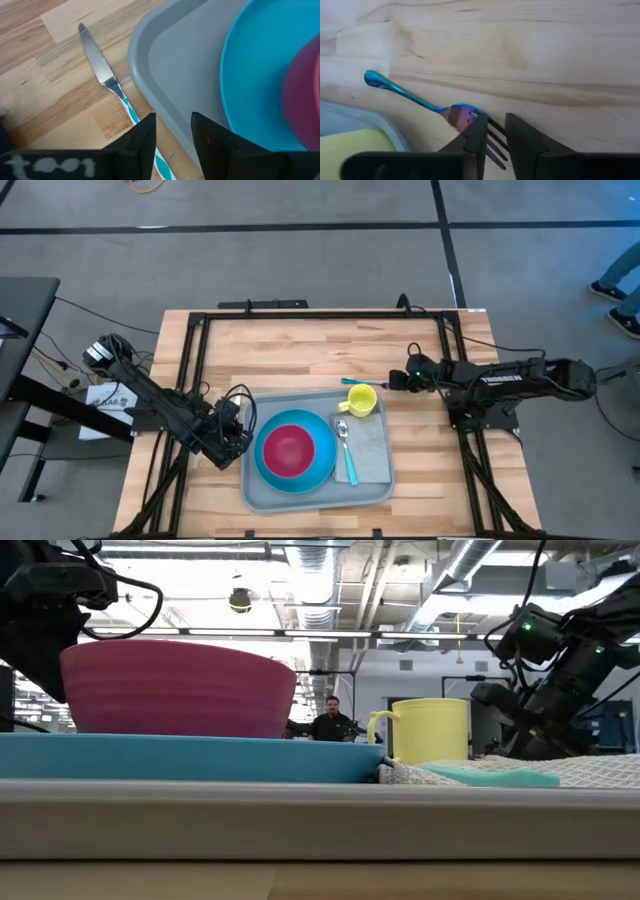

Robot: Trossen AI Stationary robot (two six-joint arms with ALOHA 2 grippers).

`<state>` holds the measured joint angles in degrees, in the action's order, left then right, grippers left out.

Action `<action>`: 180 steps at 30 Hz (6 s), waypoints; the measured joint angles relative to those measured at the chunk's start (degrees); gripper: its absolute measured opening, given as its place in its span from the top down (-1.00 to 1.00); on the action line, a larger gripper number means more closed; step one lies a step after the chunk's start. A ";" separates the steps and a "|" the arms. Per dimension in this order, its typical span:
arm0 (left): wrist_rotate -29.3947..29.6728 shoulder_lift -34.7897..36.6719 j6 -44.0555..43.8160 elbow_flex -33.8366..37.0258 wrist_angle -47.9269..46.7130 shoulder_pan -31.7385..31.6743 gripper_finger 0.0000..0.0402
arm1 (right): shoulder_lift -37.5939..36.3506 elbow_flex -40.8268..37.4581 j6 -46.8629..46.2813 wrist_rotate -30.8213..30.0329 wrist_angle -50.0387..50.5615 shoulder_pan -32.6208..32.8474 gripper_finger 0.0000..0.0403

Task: Set up tray
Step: Put the blue fork on the gray napkin on the gray tray to the right of the light blue spoon, then put the patterned blue knife on the gray napkin on the gray tray to the right of the blue fork

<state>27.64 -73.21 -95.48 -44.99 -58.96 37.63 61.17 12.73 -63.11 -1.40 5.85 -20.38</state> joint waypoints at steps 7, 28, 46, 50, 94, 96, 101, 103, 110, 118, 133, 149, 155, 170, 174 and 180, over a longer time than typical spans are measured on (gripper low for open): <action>-0.04 0.00 0.00 0.00 0.00 0.00 0.44 | -0.16 0.24 2.16 0.28 -1.41 0.11 0.96; -0.55 0.00 -0.02 0.00 1.12 0.02 0.44 | -15.58 23.68 17.89 -12.12 31.79 0.88 1.00; -0.52 0.00 -0.04 0.00 3.07 0.00 0.44 | -21.05 40.01 27.12 -2.34 45.57 24.84 1.00; -0.50 0.00 -0.04 0.00 3.46 0.02 0.44 | -17.86 40.02 26.75 -2.25 47.49 31.87 1.00; 1.60 0.02 0.31 0.00 4.94 0.00 0.44 | 35.89 71.76 65.89 1.94 61.52 36.74 1.00; 1.70 0.02 0.48 0.00 4.90 0.00 0.44 | 37.06 74.30 69.10 1.61 61.38 36.74 1.00; 1.60 0.02 1.32 0.00 4.92 0.07 0.44 | 39.50 77.13 70.38 1.39 61.01 35.94 1.00; 1.57 0.02 1.51 0.00 4.92 0.07 0.44 | 40.70 77.15 69.22 1.61 61.16 35.53 1.00; 1.55 0.02 2.84 0.00 4.92 0.07 0.44 | 42.83 77.18 72.02 9.49 63.80 34.43 1.00; 1.59 0.02 3.56 0.00 4.91 0.07 0.44 | 36.16 78.60 72.32 12.96 65.76 31.87 1.00; 2.71 0.02 3.56 0.00 4.90 0.07 0.44 | 40.37 78.91 72.66 16.56 67.76 31.71 1.00; 2.73 0.00 3.78 0.02 4.90 0.04 0.44 | 51.39 78.94 79.36 14.28 67.23 29.19 0.99; 2.77 0.00 3.76 0.02 4.90 0.04 0.44 | 51.69 78.93 78.55 13.04 63.57 28.05 0.82; 2.75 0.00 3.32 0.07 4.90 0.05 0.44 | 51.09 78.98 76.58 13.12 61.15 27.33 0.38; 2.64 0.00 3.32 0.07 4.90 0.06 0.44 | 51.12 82.06 75.84 12.99 63.31 27.34 0.32; -3.18 0.00 3.32 0.09 4.88 0.04 0.44 | 51.09 91.28 68.66 11.36 66.99 27.80 0.33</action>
<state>24.45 -73.21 -92.16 -44.91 -54.08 37.67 112.27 104.02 5.55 9.96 72.84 7.42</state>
